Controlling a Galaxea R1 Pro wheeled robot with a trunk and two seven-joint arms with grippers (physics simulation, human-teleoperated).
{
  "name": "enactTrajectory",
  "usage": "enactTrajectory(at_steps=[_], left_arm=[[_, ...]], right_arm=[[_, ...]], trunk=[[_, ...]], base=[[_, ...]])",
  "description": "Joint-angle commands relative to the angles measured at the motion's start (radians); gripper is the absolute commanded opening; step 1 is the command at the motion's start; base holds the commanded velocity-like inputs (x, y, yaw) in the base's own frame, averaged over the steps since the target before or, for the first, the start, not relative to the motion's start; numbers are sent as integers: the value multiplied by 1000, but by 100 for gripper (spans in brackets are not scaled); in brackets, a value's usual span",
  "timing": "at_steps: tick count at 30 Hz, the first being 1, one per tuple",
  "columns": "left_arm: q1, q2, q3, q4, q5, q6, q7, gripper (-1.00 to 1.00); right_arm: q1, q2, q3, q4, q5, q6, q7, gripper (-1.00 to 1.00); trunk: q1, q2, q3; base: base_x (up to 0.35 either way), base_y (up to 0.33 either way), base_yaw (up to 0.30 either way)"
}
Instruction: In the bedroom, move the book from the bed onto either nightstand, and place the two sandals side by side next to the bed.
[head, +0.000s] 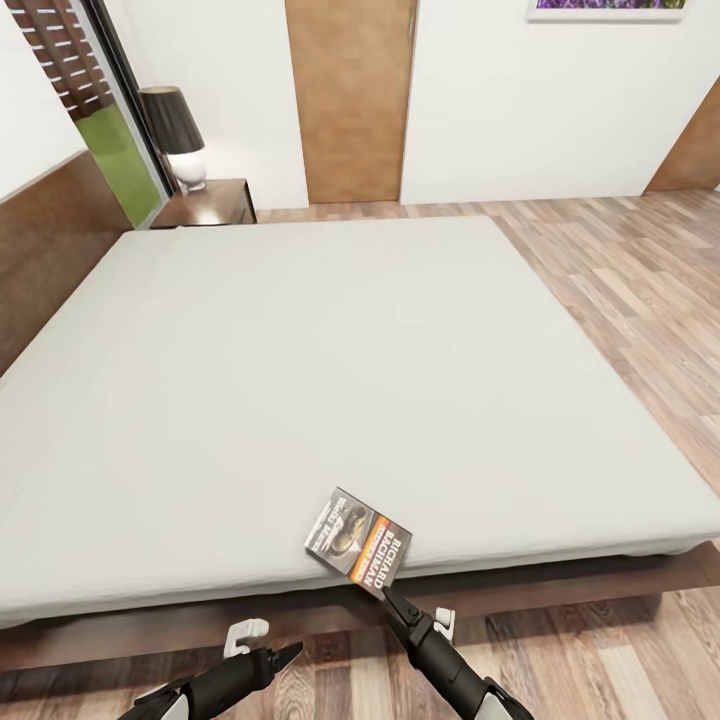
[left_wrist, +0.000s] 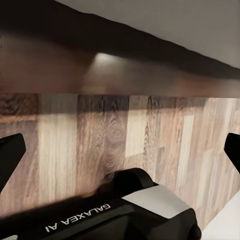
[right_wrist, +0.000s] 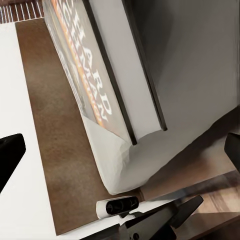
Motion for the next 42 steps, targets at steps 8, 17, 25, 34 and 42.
enactTrajectory(at_steps=[8, 17, 25, 34, 42], left_arm=[[0, 1, -7, -1, 10, 5, -2, 100], [0, 1, -7, -1, 10, 5, -2, 100], [0, 1, -7, -1, 10, 6, -2, 100], [0, 1, -7, -1, 11, 6, -2, 100], [0, 1, -7, -1, 10, 5, -2, 100]], right_arm=[[0, 0, 0, -1, -7, 10, 2, 100], [0, 0, 0, -1, -7, 10, 2, 100], [0, 0, 0, -1, -7, 10, 2, 100], [0, 0, 0, -1, -7, 10, 2, 100], [0, 0, 0, -1, -7, 10, 2, 100]], trunk=[[4, -8, -4], [12, -22, -10], [19, -36, -16], [19, -36, -16], [19, -36, -16]], base=[[0, 0, 0], [0, 0, 0], [0, 0, 0], [55, 0, 0], [6, 0, 0]])
